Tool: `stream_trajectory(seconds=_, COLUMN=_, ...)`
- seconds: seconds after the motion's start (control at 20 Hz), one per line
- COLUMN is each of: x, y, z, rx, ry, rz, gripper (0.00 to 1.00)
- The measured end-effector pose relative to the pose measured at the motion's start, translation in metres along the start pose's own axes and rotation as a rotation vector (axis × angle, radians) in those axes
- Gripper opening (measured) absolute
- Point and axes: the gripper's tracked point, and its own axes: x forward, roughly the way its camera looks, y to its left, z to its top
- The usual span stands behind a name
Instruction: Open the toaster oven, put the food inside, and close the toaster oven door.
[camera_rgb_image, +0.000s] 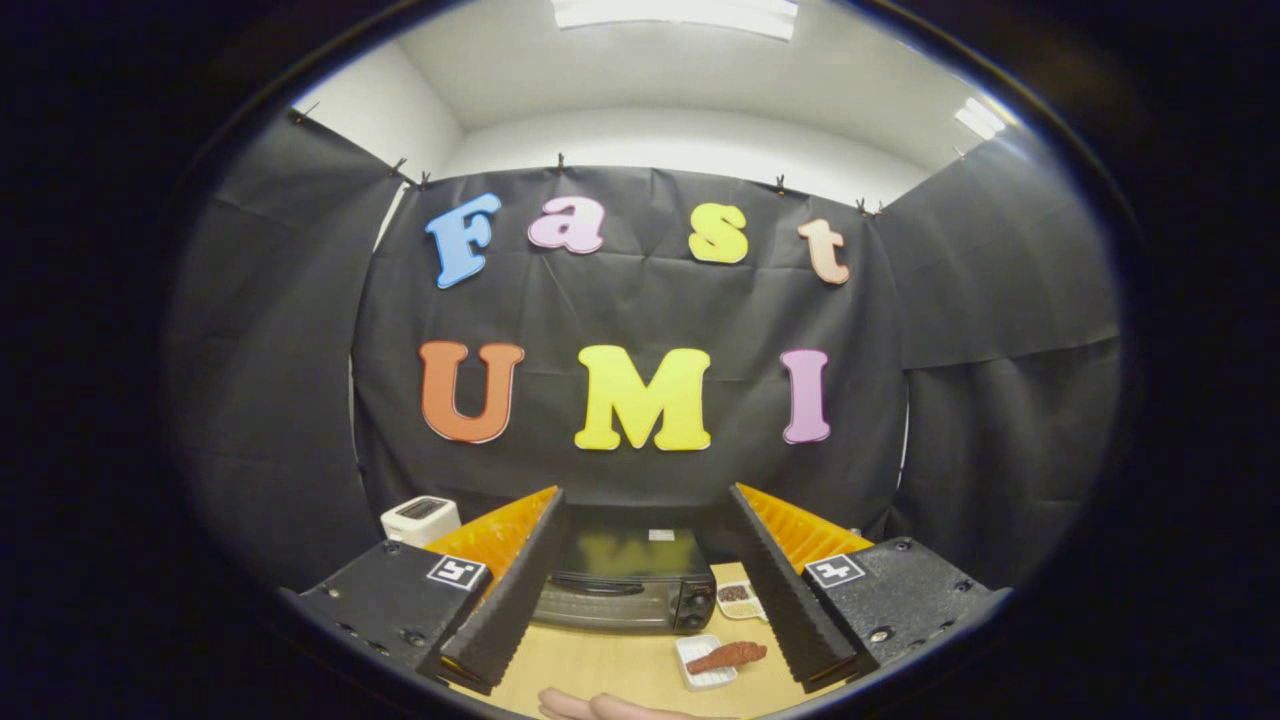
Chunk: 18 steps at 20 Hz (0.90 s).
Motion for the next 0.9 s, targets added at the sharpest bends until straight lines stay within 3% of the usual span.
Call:
stream_trajectory(seconds=0.4, x=0.075, y=0.037, z=-0.067, rx=-0.005, ry=0.084, rz=0.009, gripper=1.00)
stream_trajectory(seconds=0.65, x=0.130, y=0.072, z=-0.148, rx=-0.034, ry=0.260, rz=0.047, gripper=1.00)
stream_trajectory(seconds=0.9, x=0.177, y=0.082, z=-0.202, rx=-0.041, ry=0.412, rz=0.046, gripper=1.00)
